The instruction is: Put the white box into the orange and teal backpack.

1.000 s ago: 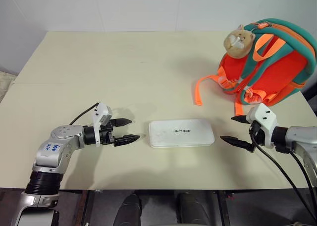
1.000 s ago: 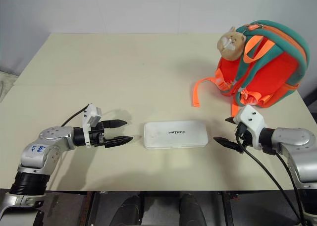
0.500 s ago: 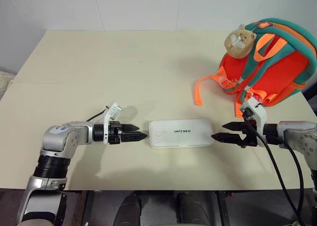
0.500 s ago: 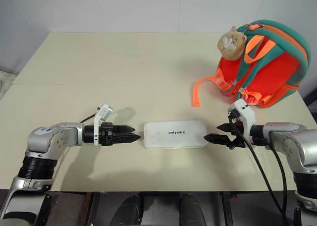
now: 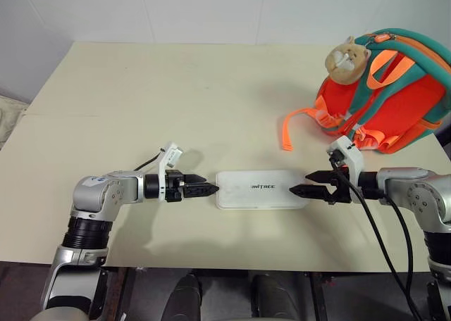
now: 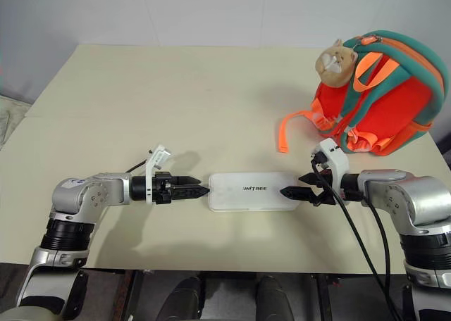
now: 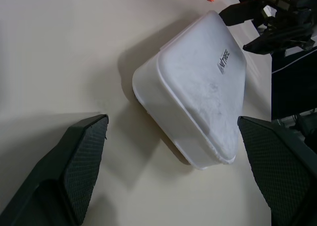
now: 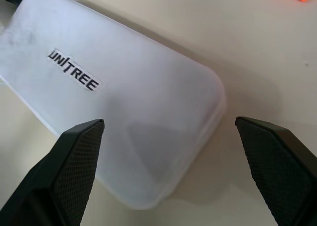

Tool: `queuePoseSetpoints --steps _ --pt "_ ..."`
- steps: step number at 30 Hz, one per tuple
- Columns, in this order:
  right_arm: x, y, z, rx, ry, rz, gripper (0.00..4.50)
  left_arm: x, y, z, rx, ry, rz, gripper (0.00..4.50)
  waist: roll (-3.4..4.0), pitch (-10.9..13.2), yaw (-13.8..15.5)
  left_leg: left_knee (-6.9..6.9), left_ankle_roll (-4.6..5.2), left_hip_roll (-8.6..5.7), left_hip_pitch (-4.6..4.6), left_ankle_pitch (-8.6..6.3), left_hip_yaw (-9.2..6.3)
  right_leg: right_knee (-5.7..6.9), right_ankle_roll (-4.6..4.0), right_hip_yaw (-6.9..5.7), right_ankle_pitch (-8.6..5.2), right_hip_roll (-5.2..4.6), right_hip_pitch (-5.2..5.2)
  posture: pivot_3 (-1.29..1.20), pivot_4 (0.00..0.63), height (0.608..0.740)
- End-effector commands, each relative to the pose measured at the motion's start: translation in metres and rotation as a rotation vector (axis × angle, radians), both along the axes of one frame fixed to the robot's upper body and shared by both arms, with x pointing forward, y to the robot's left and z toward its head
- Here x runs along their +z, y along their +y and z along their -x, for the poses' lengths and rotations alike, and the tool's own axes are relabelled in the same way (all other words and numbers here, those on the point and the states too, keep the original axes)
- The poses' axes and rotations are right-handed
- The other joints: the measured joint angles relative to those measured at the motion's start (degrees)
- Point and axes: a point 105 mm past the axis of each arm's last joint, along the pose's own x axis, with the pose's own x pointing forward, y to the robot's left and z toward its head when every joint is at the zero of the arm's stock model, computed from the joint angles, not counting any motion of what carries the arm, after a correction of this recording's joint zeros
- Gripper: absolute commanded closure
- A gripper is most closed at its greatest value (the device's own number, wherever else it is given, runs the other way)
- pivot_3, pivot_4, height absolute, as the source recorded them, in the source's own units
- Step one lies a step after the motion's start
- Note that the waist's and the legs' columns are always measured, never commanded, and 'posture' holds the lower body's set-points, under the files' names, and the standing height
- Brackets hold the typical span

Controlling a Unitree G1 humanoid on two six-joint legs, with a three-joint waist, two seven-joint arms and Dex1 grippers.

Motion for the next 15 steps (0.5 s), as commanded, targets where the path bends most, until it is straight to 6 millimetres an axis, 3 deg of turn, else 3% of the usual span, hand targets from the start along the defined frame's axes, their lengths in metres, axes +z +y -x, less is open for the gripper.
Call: queuePoseSetpoints --steps 1,7,15 --pt "0.008 0.008 0.001 0.033 -0.028 -0.004 0.00 -0.014 -0.007 0.006 -0.014 0.061 -0.032 0.02 0.00 0.0 0.1 0.00 0.00 0.00 0.00 0.00 0.00 -0.01 0.00 0.00 0.00 0.00 0.00 0.00 0.150 0.740" --pt "0.008 0.010 0.005 0.057 -0.019 0.016 0.00 -0.014 -0.019 0.013 -0.054 0.113 -0.014 0.02 0.00 0.0 0.6 0.00 0.00 -0.01 -0.01 0.00 0.00 -0.02 0.00 0.00 0.00 -0.01 0.00 0.00 0.150 0.740" --pt "0.004 -0.003 0.010 0.031 -0.013 0.062 0.00 -0.015 -0.019 0.014 -0.054 0.137 -0.050 0.02 0.00 0.0 0.6 -0.13 0.04 -0.02 -0.03 -0.05 0.01 -0.21 0.00 0.00 -0.01 -0.02 0.00 0.00 0.150 0.740"
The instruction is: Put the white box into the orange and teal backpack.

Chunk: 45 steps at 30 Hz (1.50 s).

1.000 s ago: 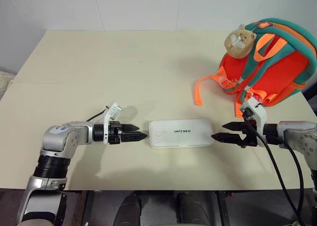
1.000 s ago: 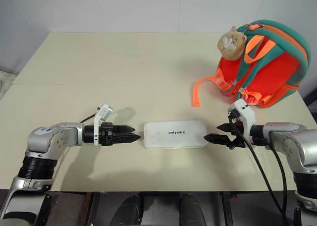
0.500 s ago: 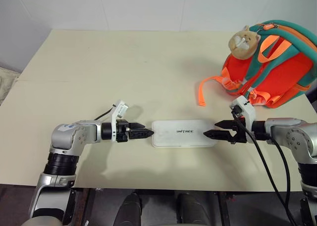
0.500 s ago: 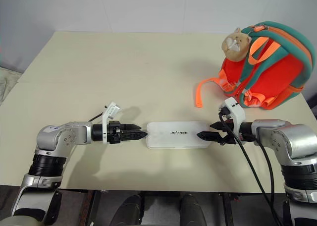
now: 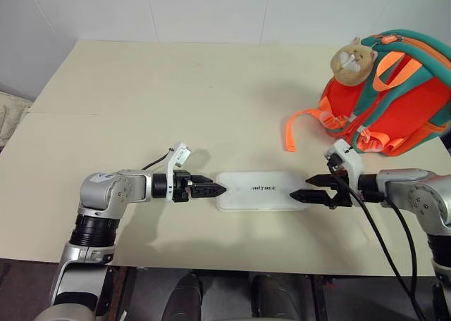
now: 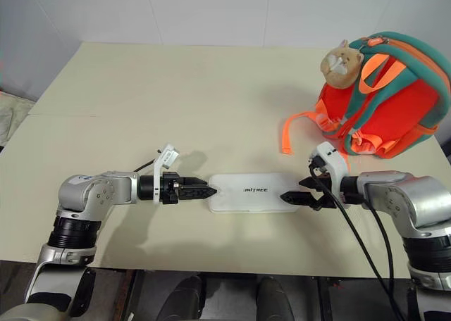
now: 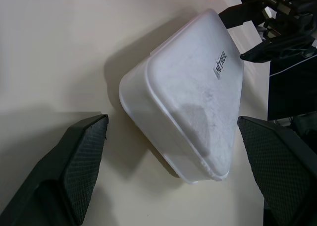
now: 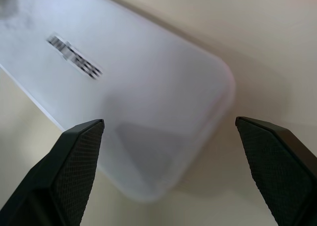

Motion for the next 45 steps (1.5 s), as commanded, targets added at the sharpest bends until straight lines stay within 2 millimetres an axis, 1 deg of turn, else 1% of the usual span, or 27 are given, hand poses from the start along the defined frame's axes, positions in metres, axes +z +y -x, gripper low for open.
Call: queuePoseSetpoints --steps 1,4,7,10,12,14,17,21,25,30,33,38,45 --pt "0.009 -0.001 0.003 0.016 -0.040 0.007 0.00 -0.017 -0.005 0.010 -0.029 0.095 -0.049 0.02 0.00 0.0 0.0 -0.01 0.00 0.01 0.00 0.00 0.00 0.00 0.00 0.00 0.00 0.00 0.00 0.00 0.150 0.740" --pt "0.010 -0.004 0.005 0.010 -0.043 0.015 0.00 -0.011 -0.001 0.013 -0.042 0.120 -0.064 0.02 0.00 0.0 -0.1 -0.01 0.00 0.00 0.00 0.00 0.01 0.00 0.00 0.00 0.00 0.00 -0.01 0.00 0.150 0.740" --pt "0.012 -0.006 0.008 0.006 -0.049 0.023 0.00 -0.005 0.009 0.016 -0.044 0.142 -0.088 0.02 0.00 0.0 -0.3 -0.06 0.00 0.02 0.00 0.00 0.00 -0.02 -0.01 0.00 -0.01 0.02 -0.02 0.00 0.150 0.740" --pt "0.012 -0.006 0.008 0.003 -0.055 0.019 0.00 -0.006 0.019 0.018 -0.047 0.145 -0.136 0.02 -0.01 0.0 -0.9 -0.15 0.00 0.03 0.00 -0.01 0.02 -0.03 -0.02 0.00 -0.02 0.02 -0.06 0.00 0.150 0.740" --pt "0.011 -0.005 0.009 0.000 -0.058 0.011 0.00 -0.006 0.021 0.017 -0.042 0.155 -0.130 0.02 0.00 0.0 -1.3 -0.20 -0.01 0.04 0.01 0.00 0.02 -0.03 -0.04 0.00 -0.03 0.02 -0.07 0.00 0.150 0.740" --pt "0.010 -0.004 0.010 0.000 -0.059 0.006 0.00 -0.006 0.018 0.016 -0.041 0.157 -0.115 0.02 -0.01 0.0 -1.5 -0.21 -0.01 0.04 0.01 0.00 0.02 -0.03 -0.04 0.00 -0.04 0.02 -0.08 0.00 0.150 0.740" --pt "0.009 -0.001 0.010 0.002 -0.059 -0.003 0.00 -0.005 0.007 0.016 -0.053 0.174 -0.075 0.02 -0.01 0.0 -1.4 -0.17 0.00 0.03 0.01 0.00 0.03 -0.01 -0.04 0.00 -0.04 0.01 -0.08 0.00 0.150 0.740" --pt "0.010 0.003 0.011 0.010 -0.061 -0.013 0.00 -0.009 -0.006 0.022 -0.073 0.220 -0.033 0.02 -0.01 0.0 -0.8 -0.09 -0.01 0.00 0.00 0.00 0.01 -0.02 -0.02 -0.01 -0.03 -0.01 -0.02 0.00 0.150 0.740" --pt "0.011 0.007 0.011 0.017 -0.063 -0.023 0.00 -0.014 -0.008 0.027 -0.065 0.266 -0.026 0.02 -0.01 0.0 -0.5 -0.11 0.00 -0.01 0.00 0.00 0.01 -0.03 -0.01 0.00 -0.03 -0.02 -0.03 0.00 0.150 0.740" --pt "0.012 0.012 0.012 0.028 -0.064 -0.034 0.00 -0.016 -0.011 0.028 -0.046 0.309 0.000 0.02 -0.01 0.0 -0.5 -0.13 0.00 -0.01 0.00 -0.01 0.02 -0.03 -0.01 0.00 -0.03 -0.02 -0.04 0.00 0.150 0.740" --pt "0.012 0.014 0.011 0.031 -0.066 -0.041 0.00 -0.016 -0.015 0.025 -0.029 0.330 0.029 0.02 -0.01 0.0 -0.2 -0.11 0.00 -0.01 0.00 0.00 0.02 -0.02 -0.01 0.00 -0.03 -0.02 -0.04 0.00 0.150 0.740" --pt "0.013 0.023 0.011 0.052 -0.069 -0.062 0.00 -0.018 -0.029 0.021 -0.018 0.365 0.082 0.02 -0.01 0.0 0.1 -0.04 -0.01 -0.03 0.00 0.00 0.01 -0.02 0.00 -0.01 -0.02 -0.03 0.00 0.00 0.150 0.740" --pt "0.014 0.032 0.011 0.068 -0.072 -0.084 0.00 -0.015 -0.039 0.023 -0.046 0.402 0.142 0.02 -0.01 0.0 0.1 0.01 -0.01 -0.04 0.00 0.00 0.01 -0.02 0.04 -0.01 0.00 -0.04 0.01 0.00 0.150 0.740"
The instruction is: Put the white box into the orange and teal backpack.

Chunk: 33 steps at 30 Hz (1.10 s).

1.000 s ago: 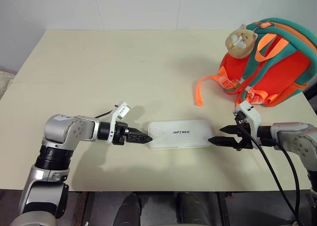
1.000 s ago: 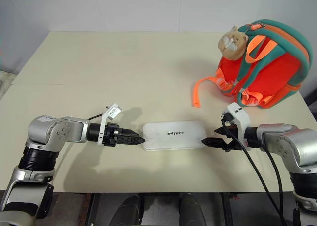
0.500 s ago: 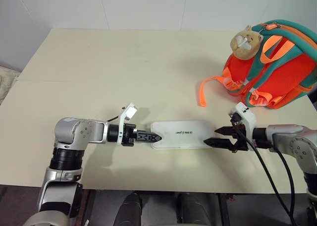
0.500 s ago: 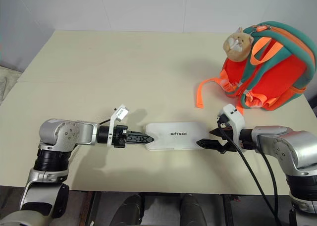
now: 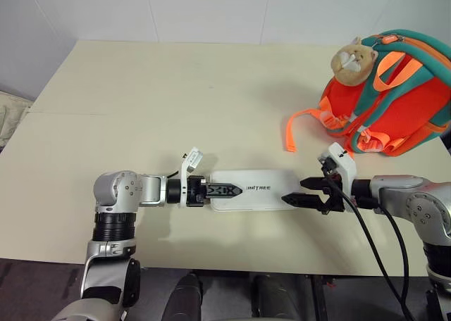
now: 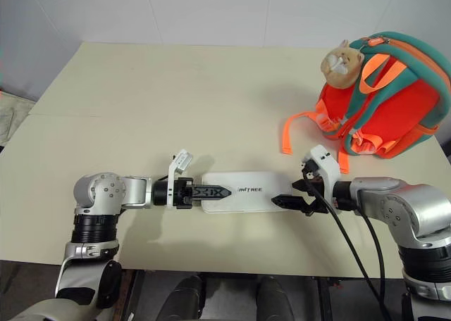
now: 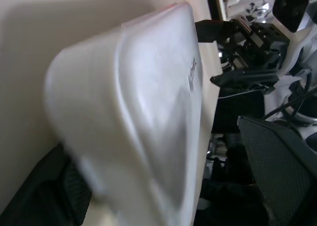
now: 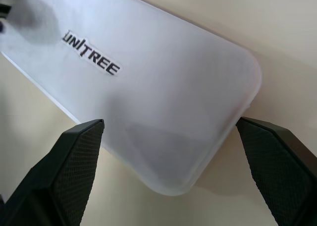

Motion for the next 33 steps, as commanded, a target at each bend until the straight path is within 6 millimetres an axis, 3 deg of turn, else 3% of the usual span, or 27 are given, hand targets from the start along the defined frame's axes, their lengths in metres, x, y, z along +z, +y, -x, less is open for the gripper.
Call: queuePoseSetpoints --steps 1,11,14,23,29,33 --pt "0.009 0.008 0.002 0.026 -0.039 -0.016 0.00 -0.012 -0.007 0.009 -0.041 0.088 -0.004 0.02 0.00 0.0 0.0 -0.01 0.00 0.00 0.00 0.00 0.00 0.00 0.00 0.00 0.00 0.00 0.00 0.00 0.150 0.740" --pt "0.008 0.009 0.002 0.038 -0.050 -0.028 0.00 -0.005 0.000 0.008 -0.052 0.094 0.022 0.02 0.00 0.0 -0.2 -0.06 0.00 0.01 0.00 0.00 0.00 -0.01 0.00 0.00 0.00 0.00 -0.04 0.00 0.150 0.740" --pt "0.008 0.009 0.001 0.036 -0.051 -0.029 0.00 -0.004 0.003 0.006 -0.042 0.095 0.025 0.59 0.00 0.0 -0.3 -0.06 0.00 0.01 0.00 0.00 0.01 -0.01 -0.01 0.00 0.00 0.00 -0.05 0.00 0.150 0.740" --pt "0.005 0.008 0.000 0.034 -0.059 -0.037 0.00 0.006 0.013 -0.005 0.032 0.097 0.086 3.17 -0.05 0.0 -0.3 -0.08 -0.01 0.02 -0.02 0.00 0.00 0.00 -0.01 0.00 -0.01 0.01 -0.09 0.00 0.150 0.740" --pt "0.016 0.001 -0.006 -0.018 -0.133 -0.062 0.00 0.022 0.016 -0.006 0.031 0.036 0.134 3.21 -0.06 0.0 -0.4 -0.09 -0.02 0.02 -0.02 0.01 0.01 0.00 -0.01 0.00 0.00 0.01 -0.09 0.00 0.150 0.740" --pt "0.049 -0.033 -0.027 -0.210 -0.320 -0.045 0.00 0.046 0.040 -0.016 0.104 -0.108 0.191 3.21 -0.08 0.1 -0.4 -0.13 -0.03 0.02 -0.06 0.02 0.02 0.00 -0.01 0.01 0.00 0.00 -0.16 0.00 0.150 0.740"
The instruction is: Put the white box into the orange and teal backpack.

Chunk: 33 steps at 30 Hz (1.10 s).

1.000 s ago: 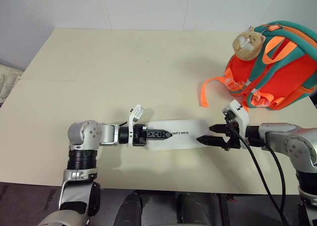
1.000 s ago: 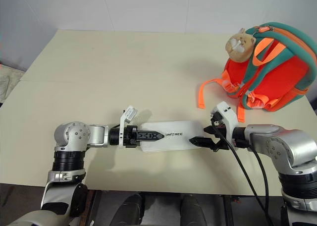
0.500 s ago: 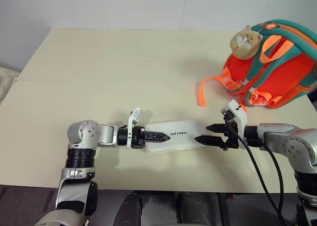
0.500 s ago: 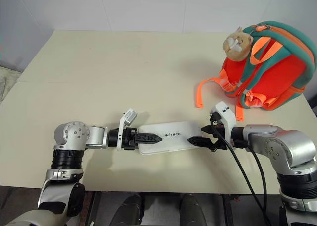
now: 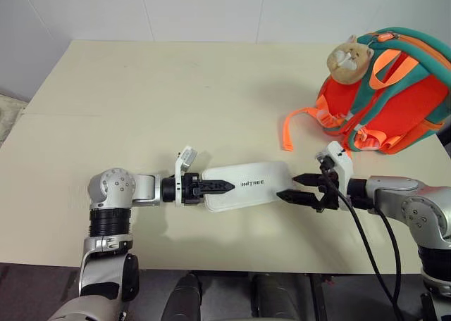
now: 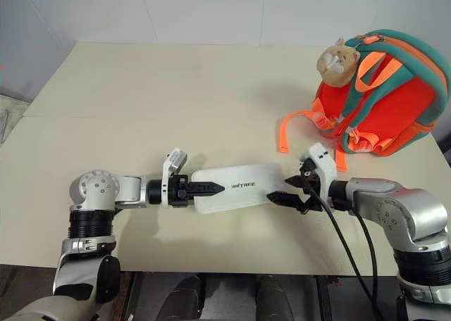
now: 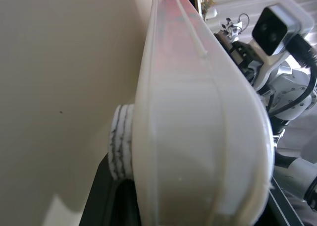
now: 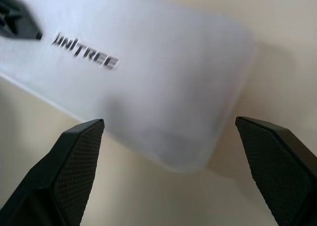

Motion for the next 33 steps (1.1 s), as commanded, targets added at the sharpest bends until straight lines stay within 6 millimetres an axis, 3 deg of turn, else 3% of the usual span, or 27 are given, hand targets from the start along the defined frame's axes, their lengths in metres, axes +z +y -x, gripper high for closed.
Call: queuePoseSetpoints --steps 1,5,11,20,26,33 --pt "0.038 -0.032 -0.016 -0.168 -0.194 0.018 0.00 0.034 0.021 -0.005 0.045 -0.177 0.079 3.21 -0.02 0.0 -0.1 -0.02 -0.01 0.01 -0.01 0.00 0.00 0.00 -0.01 0.00 0.00 0.00 -0.01 0.00 0.150 0.740" --pt "0.070 -0.067 -0.025 -0.321 -0.323 0.090 0.00 0.037 0.043 -0.007 0.081 -0.241 0.030 3.21 -0.02 0.0 0.1 -0.14 -0.03 0.01 -0.01 0.01 0.02 -0.05 -0.05 0.00 -0.03 -0.01 -0.06 0.00 0.150 0.740" --pt "0.098 -0.095 -0.028 -0.465 -0.378 0.201 0.00 0.028 0.048 -0.004 0.081 -0.255 -0.011 3.21 -0.02 0.0 0.2 -0.48 -0.05 0.03 -0.04 0.03 0.05 -0.20 -0.14 -0.01 -0.08 -0.03 -0.16 0.00 0.150 0.740" --pt "0.109 -0.107 -0.026 -0.544 -0.372 0.297 0.00 0.021 0.046 -0.001 0.085 -0.263 -0.019 3.21 -0.02 0.0 0.1 -0.56 -0.32 0.05 -0.26 0.19 0.12 -0.05 -0.17 0.03 -0.12 -0.03 -0.55 0.00 0.150 0.740" --pt "0.102 -0.117 -0.029 -0.577 -0.345 0.298 0.00 0.020 0.048 -0.003 0.106 -0.264 -0.016 3.21 -0.02 0.0 0.0 -0.54 -0.31 0.06 -0.36 0.22 0.19 0.12 -0.19 0.08 -0.13 -0.02 -0.74 0.00 0.150 0.740" --pt "0.102 -0.099 -0.050 -0.525 -0.358 0.109 0.00 0.019 0.044 -0.004 0.111 -0.266 0.000 3.21 -0.02 0.0 -0.5 -0.50 -0.34 0.06 -0.36 0.26 0.20 0.22 -0.19 0.09 -0.13 -0.02 -0.76 0.00 0.150 0.740"
